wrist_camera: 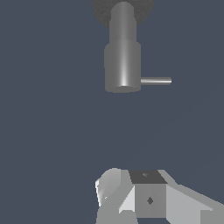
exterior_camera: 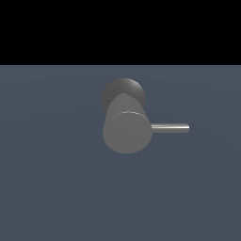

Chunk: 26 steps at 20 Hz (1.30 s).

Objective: Turn on the faucet by rotating a designated handle.

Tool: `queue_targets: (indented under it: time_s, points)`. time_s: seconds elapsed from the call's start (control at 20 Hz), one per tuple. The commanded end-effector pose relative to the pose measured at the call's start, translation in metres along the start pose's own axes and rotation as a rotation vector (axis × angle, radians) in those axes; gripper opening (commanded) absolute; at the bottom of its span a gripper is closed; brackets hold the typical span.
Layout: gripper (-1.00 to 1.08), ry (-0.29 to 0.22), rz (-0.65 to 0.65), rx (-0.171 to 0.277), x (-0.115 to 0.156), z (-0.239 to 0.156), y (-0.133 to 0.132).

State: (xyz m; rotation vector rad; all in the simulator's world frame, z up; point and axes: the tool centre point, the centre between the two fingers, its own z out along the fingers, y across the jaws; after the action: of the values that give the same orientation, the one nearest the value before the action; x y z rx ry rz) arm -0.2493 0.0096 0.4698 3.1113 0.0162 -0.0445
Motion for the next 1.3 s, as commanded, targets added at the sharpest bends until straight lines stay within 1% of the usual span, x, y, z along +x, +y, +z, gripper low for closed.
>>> queue_targets:
  time_s: [0.0, 0.15, 0.35, 0.55, 0.85, 1.0, 1.25]
  points:
    - [-1.0, 0.0, 0.0, 0.0, 0.0, 0.0, 0.0]
    - [-1.0, 0.003, 0.004, 0.005, 0.0, -0.001, 0.002]
    - [-1.0, 0.017, 0.006, 0.025, 0.001, -0.003, 0.005]
    - [-1.0, 0.025, -0.022, 0.045, 0.001, -0.005, -0.004]
    - [-1.0, 0.015, -0.059, 0.067, -0.003, -0.003, -0.022]
    - [-1.0, 0.005, -0.051, 0.079, -0.006, -0.001, -0.023]
    - [-1.0, -0.004, -0.016, 0.11, -0.012, 0.0, -0.017]
